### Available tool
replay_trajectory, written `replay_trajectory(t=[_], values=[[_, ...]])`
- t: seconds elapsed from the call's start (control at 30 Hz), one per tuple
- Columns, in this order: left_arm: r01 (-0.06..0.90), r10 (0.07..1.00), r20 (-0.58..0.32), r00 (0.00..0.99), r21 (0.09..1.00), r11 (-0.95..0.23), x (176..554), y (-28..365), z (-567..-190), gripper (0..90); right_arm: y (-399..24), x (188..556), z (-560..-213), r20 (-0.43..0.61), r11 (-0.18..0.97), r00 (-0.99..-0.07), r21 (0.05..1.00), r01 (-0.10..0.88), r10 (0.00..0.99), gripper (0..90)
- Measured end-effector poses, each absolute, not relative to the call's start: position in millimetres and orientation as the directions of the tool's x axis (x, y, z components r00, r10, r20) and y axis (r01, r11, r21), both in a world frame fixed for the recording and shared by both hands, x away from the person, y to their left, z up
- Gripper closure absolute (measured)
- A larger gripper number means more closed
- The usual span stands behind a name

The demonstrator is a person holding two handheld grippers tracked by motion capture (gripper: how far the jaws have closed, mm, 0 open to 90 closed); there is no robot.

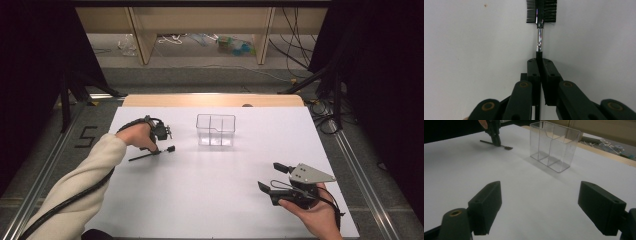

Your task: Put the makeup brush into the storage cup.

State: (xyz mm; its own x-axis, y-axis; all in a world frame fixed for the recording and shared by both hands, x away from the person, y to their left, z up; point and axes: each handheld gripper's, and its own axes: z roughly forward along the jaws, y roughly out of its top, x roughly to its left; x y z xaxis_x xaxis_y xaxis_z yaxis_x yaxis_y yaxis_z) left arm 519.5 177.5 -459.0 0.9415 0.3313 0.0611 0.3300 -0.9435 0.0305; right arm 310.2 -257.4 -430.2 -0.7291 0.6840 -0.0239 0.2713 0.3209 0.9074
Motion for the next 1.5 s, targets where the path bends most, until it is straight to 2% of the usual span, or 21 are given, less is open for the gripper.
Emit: replay_trajectory(t=[0.27,0.73,1.03,1.5], values=[[0.322,0.323,0.063,0.944,0.014,-0.946,519,176,-458,85.7,-257,310,-431,-0.025,0.32,-0.727,0.908,0.271,0.686,20.4],[0.293,0.3,0.104,0.948,0.076,-0.953,518,176,-441,85.8,-257,311,-432,-0.024,0.311,-0.723,0.912,0.266,0.69,20.4],[0.298,0.316,0.134,0.939,0.136,-0.945,515,182,-429,85.8,-258,311,-431,-0.022,0.322,-0.727,0.905,0.277,0.686,20.4],[0.318,0.376,0.153,0.914,0.308,-0.897,508,201,-420,85.8,-257,311,-431,-0.022,0.32,-0.725,0.906,0.277,0.689,20.3]])
